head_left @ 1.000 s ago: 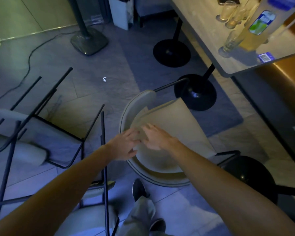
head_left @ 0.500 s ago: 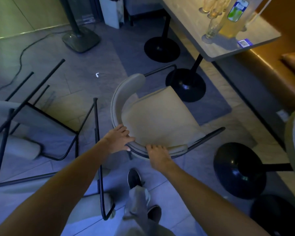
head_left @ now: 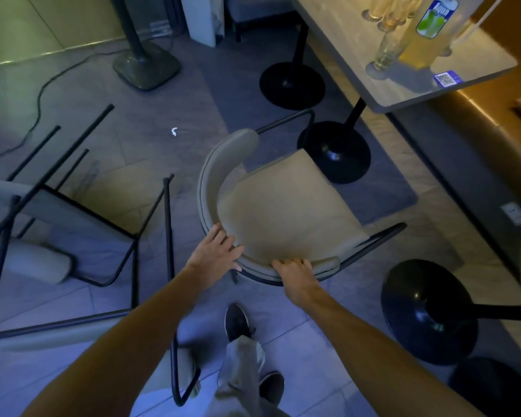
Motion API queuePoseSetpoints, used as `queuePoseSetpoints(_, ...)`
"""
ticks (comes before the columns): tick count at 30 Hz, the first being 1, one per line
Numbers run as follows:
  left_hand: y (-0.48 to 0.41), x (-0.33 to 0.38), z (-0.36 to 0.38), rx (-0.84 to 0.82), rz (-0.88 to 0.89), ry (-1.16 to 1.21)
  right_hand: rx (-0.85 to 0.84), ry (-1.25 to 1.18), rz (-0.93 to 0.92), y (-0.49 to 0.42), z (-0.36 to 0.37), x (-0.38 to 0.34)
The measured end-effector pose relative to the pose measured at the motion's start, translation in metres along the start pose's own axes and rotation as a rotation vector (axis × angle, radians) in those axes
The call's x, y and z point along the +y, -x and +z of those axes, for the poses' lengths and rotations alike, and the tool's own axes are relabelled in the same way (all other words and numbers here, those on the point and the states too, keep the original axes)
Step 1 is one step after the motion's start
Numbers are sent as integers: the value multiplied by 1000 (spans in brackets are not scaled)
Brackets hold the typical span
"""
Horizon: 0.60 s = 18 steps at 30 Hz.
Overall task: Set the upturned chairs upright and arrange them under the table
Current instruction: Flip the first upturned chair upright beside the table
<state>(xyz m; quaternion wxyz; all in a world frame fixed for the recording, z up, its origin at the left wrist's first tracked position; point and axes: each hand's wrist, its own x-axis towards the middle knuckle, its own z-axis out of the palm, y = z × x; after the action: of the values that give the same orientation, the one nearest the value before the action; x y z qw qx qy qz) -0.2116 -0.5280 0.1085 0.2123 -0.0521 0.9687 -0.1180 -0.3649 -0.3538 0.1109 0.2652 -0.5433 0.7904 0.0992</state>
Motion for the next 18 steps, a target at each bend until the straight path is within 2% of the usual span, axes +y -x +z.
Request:
queuePoseSetpoints(7, -56, -6, -20, -12, -83, 40, -9, -3, -8, -34, -30, 58)
queuePoseSetpoints(18, -154, -70, -25, 143, -153, 120, 20, 51, 83, -128, -86, 108)
